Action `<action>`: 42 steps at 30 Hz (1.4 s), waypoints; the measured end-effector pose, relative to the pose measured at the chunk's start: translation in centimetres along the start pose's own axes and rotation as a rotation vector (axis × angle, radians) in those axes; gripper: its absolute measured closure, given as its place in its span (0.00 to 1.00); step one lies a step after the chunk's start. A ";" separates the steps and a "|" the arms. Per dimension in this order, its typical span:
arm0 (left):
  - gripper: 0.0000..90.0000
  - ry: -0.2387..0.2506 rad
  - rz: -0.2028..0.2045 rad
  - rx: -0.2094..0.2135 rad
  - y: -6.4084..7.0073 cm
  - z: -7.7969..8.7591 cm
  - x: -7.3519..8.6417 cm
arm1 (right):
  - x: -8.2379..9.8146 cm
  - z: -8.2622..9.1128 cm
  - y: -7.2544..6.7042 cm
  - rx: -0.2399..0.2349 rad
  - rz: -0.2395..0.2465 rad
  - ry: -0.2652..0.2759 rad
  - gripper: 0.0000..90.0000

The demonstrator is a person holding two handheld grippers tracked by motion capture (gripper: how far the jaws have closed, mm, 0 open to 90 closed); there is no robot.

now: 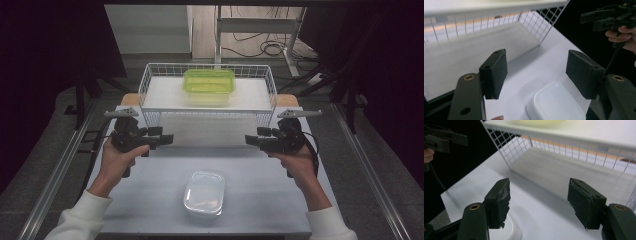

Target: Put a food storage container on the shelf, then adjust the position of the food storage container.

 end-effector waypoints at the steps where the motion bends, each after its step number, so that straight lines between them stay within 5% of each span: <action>1: 0.37 -0.007 -0.001 -0.005 -0.1 -0.1 0.5 | 0.5 0.0 0.0 -0.001 0.002 -0.005 0.38; 19: 0.37 -0.109 0.008 -0.041 -1.2 -1.1 6.5 | 7.0 -2.3 -0.4 -0.007 0.011 -0.143 0.38; 36: 0.36 -0.148 0.007 -0.081 -2.0 -0.9 8.0 | 8.7 -2.4 -1.4 -0.008 0.035 -0.189 0.38; 42: 0.35 -0.166 -0.006 -0.101 -2.2 -1.0 8.5 | 9.8 -2.4 -2.6 -0.037 0.076 -0.239 0.48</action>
Point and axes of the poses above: each handheld gripper's, and its own axes: z roughly backward along the jaws, x roughly out of its underside, y roughly to its right, the point moved 10 cm from there along -z, roughly forward along the jaws, and after that the axes turned 1 degree about -x, right-handed, at the moved point
